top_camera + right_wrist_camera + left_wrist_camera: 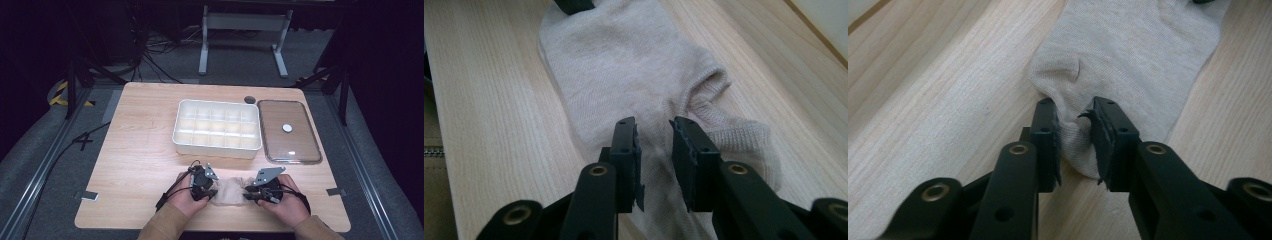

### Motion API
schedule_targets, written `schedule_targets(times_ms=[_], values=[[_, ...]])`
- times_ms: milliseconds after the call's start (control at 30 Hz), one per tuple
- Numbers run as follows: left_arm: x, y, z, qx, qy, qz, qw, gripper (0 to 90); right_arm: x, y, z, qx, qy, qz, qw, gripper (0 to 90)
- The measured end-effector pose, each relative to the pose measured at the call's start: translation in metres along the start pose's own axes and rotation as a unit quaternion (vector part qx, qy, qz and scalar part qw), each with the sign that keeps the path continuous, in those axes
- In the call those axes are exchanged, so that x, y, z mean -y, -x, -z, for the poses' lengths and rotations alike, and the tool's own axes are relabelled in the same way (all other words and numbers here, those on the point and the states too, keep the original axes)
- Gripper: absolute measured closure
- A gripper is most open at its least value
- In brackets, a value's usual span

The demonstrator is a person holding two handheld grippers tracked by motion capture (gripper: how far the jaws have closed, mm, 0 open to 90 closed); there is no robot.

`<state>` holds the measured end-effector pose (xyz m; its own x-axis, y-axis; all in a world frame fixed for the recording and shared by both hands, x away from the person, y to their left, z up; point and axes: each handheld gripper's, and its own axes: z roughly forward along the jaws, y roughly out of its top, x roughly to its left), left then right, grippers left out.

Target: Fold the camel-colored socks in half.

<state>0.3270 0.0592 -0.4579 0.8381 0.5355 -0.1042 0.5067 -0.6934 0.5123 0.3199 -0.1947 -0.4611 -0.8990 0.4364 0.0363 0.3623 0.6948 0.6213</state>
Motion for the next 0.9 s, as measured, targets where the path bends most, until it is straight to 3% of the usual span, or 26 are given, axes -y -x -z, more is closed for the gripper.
schedule_targets(times_ms=[100, 367, 533, 667, 900], values=[[0.001, -0.002, 0.000, 0.010, 0.004, 0.002, 0.9999, 81.2, 0.000, 0.000, 0.004, 0.004, 0.003, 0.000, 1.0000, 70.9], [0.001, -0.003, 0.000, 0.016, 0.007, 0.010, 0.9998, 84.1, 0.009, 0.015, 0.023, 0.025, 0.014, -0.020, 0.9994, 77.7], [0.001, -0.005, 0.006, 0.020, 0.000, 0.012, 0.9997, 84.8, 0.002, 0.003, 0.012, 0.002, 0.011, 0.009, 0.9999, 79.0], [0.001, -0.008, 0.012, 0.026, 0.009, 0.016, 0.9995, 85.0, 0.004, 0.002, 0.004, -0.002, -0.002, 0.009, 1.0000, 79.6], [0.000, -0.012, 0.026, 0.036, 0.017, 0.024, 0.9989, 85.1, 0.000, -0.005, -0.003, -0.007, 0.010, 0.017, 0.9998, 79.4]])
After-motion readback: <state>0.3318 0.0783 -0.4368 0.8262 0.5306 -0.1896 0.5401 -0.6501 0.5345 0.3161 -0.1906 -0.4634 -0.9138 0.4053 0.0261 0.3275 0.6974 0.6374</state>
